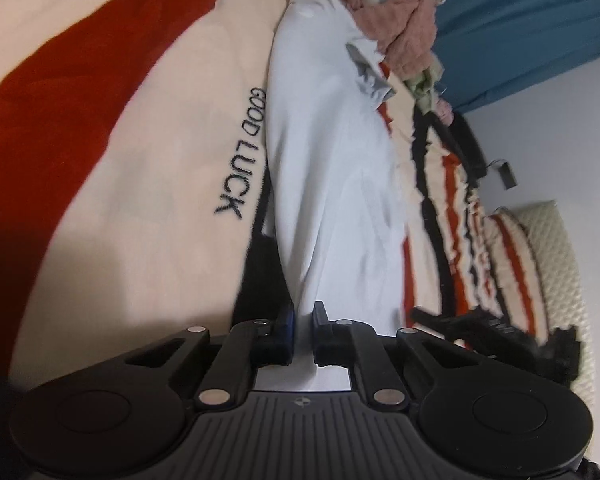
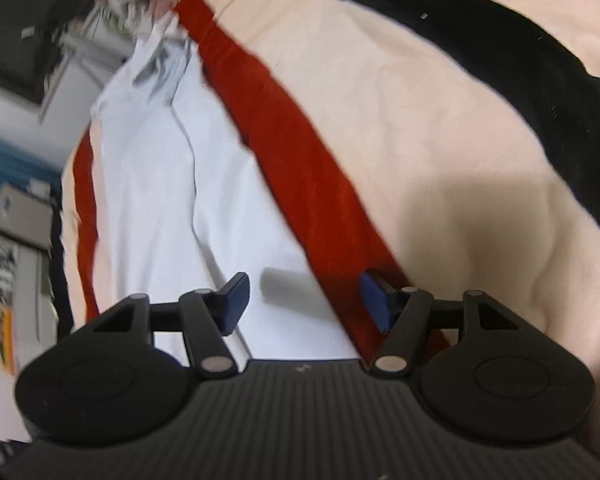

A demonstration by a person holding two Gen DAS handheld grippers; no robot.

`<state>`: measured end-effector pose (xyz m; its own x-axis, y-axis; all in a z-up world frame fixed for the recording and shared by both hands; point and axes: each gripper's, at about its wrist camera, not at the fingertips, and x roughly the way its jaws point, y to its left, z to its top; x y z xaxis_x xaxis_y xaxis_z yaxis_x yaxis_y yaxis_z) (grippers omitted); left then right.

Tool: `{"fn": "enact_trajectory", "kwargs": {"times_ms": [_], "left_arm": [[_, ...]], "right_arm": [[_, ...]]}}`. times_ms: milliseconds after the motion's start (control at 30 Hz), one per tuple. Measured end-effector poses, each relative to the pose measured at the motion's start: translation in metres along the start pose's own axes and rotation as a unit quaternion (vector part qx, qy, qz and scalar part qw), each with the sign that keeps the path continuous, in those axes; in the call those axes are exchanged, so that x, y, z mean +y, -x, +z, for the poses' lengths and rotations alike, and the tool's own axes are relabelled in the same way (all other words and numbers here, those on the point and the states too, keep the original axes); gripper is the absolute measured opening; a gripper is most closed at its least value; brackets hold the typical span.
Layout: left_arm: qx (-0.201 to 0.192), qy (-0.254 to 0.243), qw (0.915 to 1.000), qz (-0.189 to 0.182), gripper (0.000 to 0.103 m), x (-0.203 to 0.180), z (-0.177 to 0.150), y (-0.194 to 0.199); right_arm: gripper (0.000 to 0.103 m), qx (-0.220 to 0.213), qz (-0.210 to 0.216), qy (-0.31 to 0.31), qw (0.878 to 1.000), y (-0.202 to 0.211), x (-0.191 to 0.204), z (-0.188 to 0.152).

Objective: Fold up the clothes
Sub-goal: 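Grasp the hem with both tools and lift it, then fold the held hem up toward the collar with both tools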

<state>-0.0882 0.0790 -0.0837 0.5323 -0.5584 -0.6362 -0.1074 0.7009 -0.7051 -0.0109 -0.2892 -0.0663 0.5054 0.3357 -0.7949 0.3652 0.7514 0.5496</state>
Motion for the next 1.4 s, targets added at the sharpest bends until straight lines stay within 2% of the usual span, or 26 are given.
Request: {"fn": "enact_trajectory", "kwargs": {"times_ms": [67, 167, 267, 333, 400, 500, 533, 567, 600, 633, 667, 733, 867, 967, 1067, 1167, 1267, 1400], "left_arm": [[-0.001, 0.009, 1.0, 0.001, 0.01, 0.004, -0.005, 0.005], [0.008, 0.024, 0.9995, 0.02, 0.02, 0.011, -0.009, 0.002], [0.023, 0.032, 0.9989, 0.028, 0.043, 0.015, -0.007, -0.004], [0.037, 0.033, 0.9987, 0.017, 0.064, 0.015, -0.007, -0.009], [0.052, 0.033, 0.9981, 0.003, 0.069, 0.015, -0.01, -0.014], [0.073, 0.032, 0.9968, 0.001, 0.062, 0.015, -0.013, -0.019], [0.078, 0.032, 0.9964, 0.005, 0.043, 0.014, -0.013, -0.02], [0.082, 0.029, 0.9962, 0.01, 0.026, 0.014, -0.013, -0.021], [0.083, 0.027, 0.9961, 0.008, 0.004, 0.014, -0.012, -0.022], [0.082, 0.028, 0.9962, -0.002, 0.004, 0.013, -0.01, -0.021], [0.079, 0.029, 0.9964, -0.01, 0.004, 0.012, -0.008, -0.02], [0.066, 0.031, 0.9971, -0.021, 0.004, 0.008, -0.004, -0.011], [0.015, 0.039, 0.9977, -0.054, 0.003, -0.008, 0.014, 0.026], [-0.028, 0.03, 0.9969, -0.067, 0.003, -0.035, 0.034, 0.059], [-0.069, 0.021, 0.9934, -0.089, 0.003, -0.068, 0.054, 0.093], [-0.072, 0.012, 0.9932, -0.09, 0.003, -0.073, 0.045, 0.109], [-0.069, 0.003, 0.994, -0.085, 0.003, -0.071, 0.029, 0.12], [-0.064, -0.01, 0.9949, -0.077, 0.003, -0.069, 0.008, 0.136]], "right_arm": [[0.063, 0.021, -0.003, 0.017, 1.0, -0.003, 0.002, -0.005], [0.063, 0.052, -0.014, 0.039, 0.998, -0.01, 0.004, -0.009], [0.063, 0.081, -0.03, 0.075, 0.993, -0.011, 0.011, -0.023], [0.063, 0.101, -0.02, 0.072, 0.992, -0.01, 0.011, -0.029], [0.052, 0.118, -0.009, 0.065, 0.991, -0.006, 0.009, -0.034], [0.047, 0.121, -0.002, 0.064, 0.991, 0.001, 0.01, -0.041], [0.04, 0.114, -0.007, 0.063, 0.991, 0.004, 0.009, -0.043], [0.027, 0.104, -0.014, 0.061, 0.993, 0.008, 0.009, -0.045], [0.017, 0.081, -0.024, 0.055, 0.995, 0.014, 0.008, -0.048], [0.005, 0.051, -0.034, 0.058, 0.996, 0.023, 0.01, -0.052], [0.005, 0.039, -0.031, 0.066, 0.997, 0.028, 0.014, -0.055], [0.005, 0.032, 0.0, 0.052, 0.998, 0.034, 0.015, -0.055], [0.004, -0.014, 0.056, 0.042, 0.997, 0.063, 0.026, -0.042], [0.004, -0.065, 0.109, 0.052, 0.991, 0.104, 0.046, -0.024], [0.003, -0.108, 0.163, 0.066, 0.978, 0.145, 0.069, -0.006], [0.003, -0.149, 0.201, 0.081, 0.965, 0.183, 0.088, 0.005], [0.003, -0.163, 0.222, 0.083, 0.958, 0.207, 0.083, 0.001], [0.003, -0.146, 0.219, 0.084, 0.961, 0.213, 0.059, -0.024]]}}
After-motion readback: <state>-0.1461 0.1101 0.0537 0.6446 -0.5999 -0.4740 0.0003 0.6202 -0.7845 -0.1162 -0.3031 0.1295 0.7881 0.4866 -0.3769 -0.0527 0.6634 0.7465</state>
